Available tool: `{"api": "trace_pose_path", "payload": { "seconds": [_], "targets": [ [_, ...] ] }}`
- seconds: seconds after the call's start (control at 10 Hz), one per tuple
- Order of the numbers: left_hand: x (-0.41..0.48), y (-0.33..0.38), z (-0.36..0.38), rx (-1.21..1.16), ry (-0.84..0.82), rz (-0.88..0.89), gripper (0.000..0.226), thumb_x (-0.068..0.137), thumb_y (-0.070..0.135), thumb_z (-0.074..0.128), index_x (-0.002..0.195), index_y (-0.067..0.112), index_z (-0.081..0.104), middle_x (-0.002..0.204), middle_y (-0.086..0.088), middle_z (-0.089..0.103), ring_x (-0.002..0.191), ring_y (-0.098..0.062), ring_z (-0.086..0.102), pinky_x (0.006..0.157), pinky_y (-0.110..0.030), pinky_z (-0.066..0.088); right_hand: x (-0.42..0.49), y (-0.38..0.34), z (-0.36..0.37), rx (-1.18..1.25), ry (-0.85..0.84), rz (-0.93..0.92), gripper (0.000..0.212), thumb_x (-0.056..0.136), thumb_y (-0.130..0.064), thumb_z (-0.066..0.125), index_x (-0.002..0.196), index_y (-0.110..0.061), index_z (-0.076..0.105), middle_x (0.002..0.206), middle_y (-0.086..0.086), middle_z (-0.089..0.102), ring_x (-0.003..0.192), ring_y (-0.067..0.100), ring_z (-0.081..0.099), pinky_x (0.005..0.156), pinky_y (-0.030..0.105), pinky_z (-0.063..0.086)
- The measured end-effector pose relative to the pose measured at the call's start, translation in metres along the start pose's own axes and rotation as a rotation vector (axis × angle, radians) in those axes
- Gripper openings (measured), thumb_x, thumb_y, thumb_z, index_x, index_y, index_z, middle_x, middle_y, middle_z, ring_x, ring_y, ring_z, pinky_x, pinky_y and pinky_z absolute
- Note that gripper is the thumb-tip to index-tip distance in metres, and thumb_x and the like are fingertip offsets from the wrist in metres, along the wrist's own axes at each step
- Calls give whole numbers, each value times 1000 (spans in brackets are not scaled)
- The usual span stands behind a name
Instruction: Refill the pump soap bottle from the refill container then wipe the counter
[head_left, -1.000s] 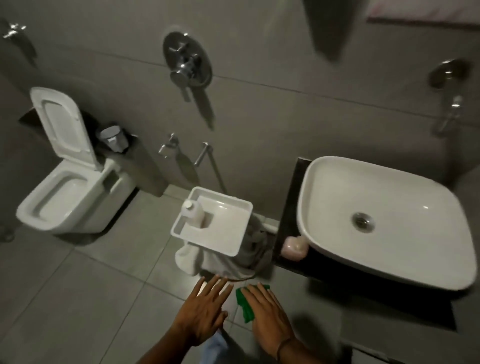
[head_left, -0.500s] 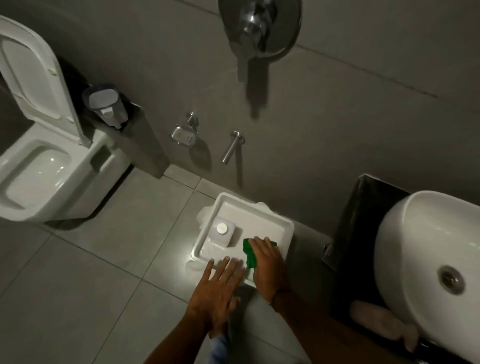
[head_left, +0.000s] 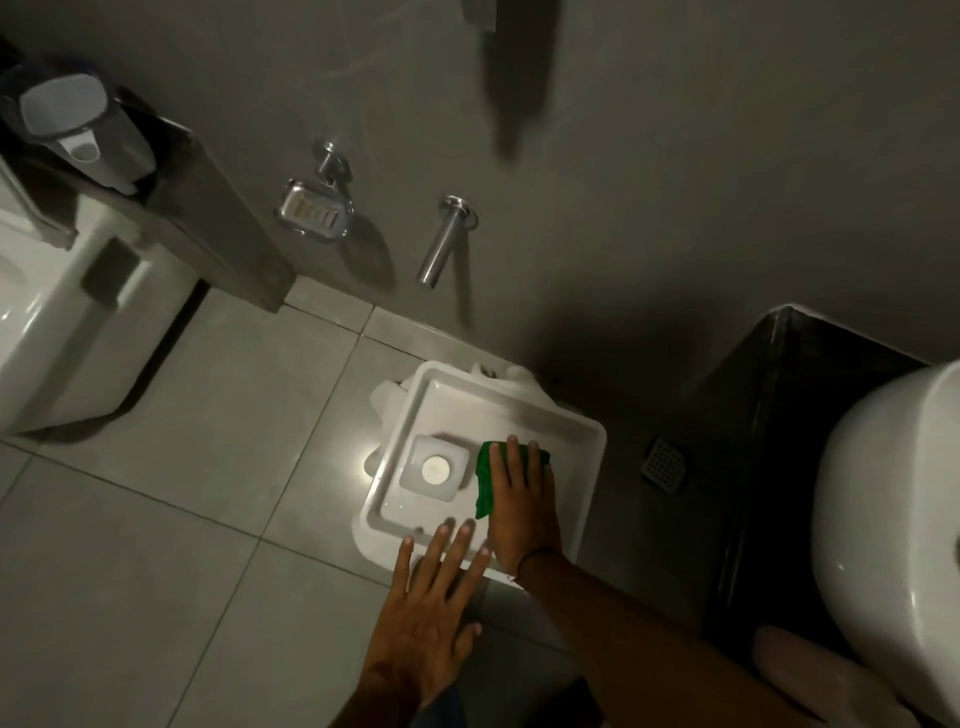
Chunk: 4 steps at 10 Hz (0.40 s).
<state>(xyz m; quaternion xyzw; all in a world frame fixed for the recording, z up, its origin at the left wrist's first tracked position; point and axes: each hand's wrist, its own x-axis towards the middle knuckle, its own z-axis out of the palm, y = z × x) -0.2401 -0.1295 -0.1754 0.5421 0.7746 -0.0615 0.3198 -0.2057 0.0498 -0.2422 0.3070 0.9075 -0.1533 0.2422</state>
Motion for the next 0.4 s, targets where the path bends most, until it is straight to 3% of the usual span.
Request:
{"api": "trace_pose_path", "payload": {
  "seconds": [0.1, 0.2, 0.3, 0.4],
  "targets": [
    [0, 1, 1, -3, -14, 19, 90, 75, 70, 78, 151, 24, 61, 161, -14, 53, 145, -39, 54, 119, -62, 14, -2, 1, -5, -23, -44, -15, 108, 88, -36, 72, 163, -20, -4, 171, 12, -9, 156, 42, -11, 126, 61, 6],
    [-5, 11, -9, -31, 8, -39, 78, 91, 68, 58, 154, 21, 56, 156, -14, 59, 140, -39, 59, 119, -58, 13, -12, 4, -23, 35, -49, -10, 110, 85, -47, 70, 163, -22, -3, 172, 11, -9, 157, 40, -11, 126, 62, 5],
    [-13, 27, -27, -44, 66, -128, 74, 103, 62, 24, 159, 20, 49, 162, -14, 51, 148, -40, 51, 121, -53, 0, -35, 0, -49, 143, 48, 33, 106, 85, -54, 65, 164, -23, 1, 172, 8, -3, 158, 36, -9, 127, 58, 9],
    [-24, 53, -32, 37, 104, -150, 81, 106, 64, 5, 158, 22, 51, 167, -12, 43, 154, -38, 43, 121, -50, -5, -75, -3, -78, 593, 201, 146, 100, 86, -36, 71, 163, -28, 8, 172, -2, 4, 160, 25, -7, 130, 49, 8]
  ]
}}
